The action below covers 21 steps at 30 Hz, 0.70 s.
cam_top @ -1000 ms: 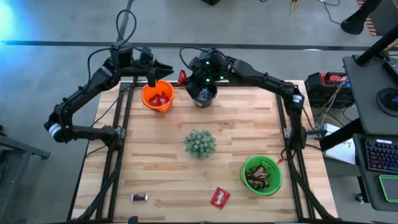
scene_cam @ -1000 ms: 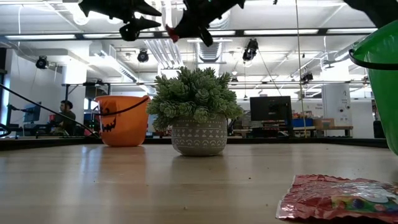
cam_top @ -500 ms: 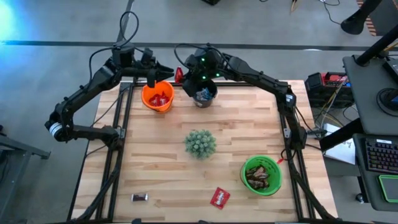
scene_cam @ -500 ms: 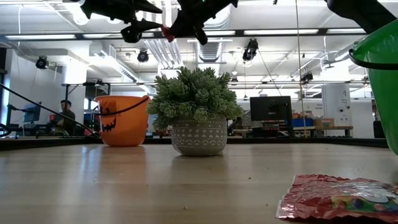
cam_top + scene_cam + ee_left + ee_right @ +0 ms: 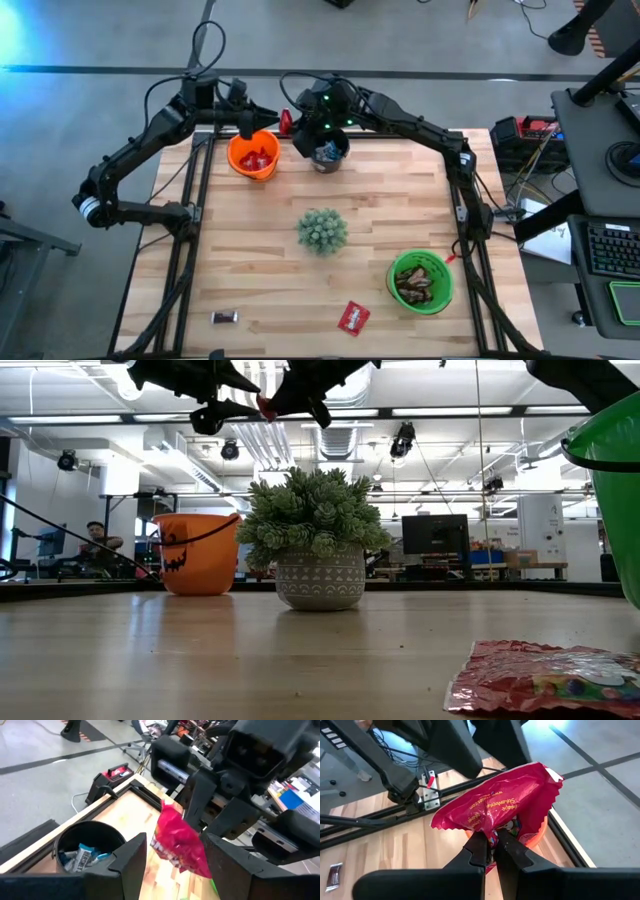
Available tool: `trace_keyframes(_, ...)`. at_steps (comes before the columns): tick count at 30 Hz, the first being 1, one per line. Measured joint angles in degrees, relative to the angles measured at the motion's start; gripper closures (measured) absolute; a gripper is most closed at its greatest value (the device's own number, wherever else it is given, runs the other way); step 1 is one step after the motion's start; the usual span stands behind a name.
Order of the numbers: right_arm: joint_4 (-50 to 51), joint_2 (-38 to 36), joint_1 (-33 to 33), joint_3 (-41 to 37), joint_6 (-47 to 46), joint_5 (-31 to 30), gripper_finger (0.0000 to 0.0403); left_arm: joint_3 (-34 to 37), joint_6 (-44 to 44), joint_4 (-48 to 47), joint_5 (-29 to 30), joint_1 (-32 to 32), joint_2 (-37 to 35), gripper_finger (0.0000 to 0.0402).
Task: Organize candy in baskets
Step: Put the red candy into the orange bucket
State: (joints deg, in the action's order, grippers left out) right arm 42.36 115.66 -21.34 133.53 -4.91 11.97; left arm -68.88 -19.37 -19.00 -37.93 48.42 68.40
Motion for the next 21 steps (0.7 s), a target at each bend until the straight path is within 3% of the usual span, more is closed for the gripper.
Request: trace_keyframes(21, -0.2, 0.0, 0.1, -0.1, 1.2, 0.1, 0.0390, 0.0, -1.1, 4.1, -4.4, -1.2, 3.9, 0.0221)
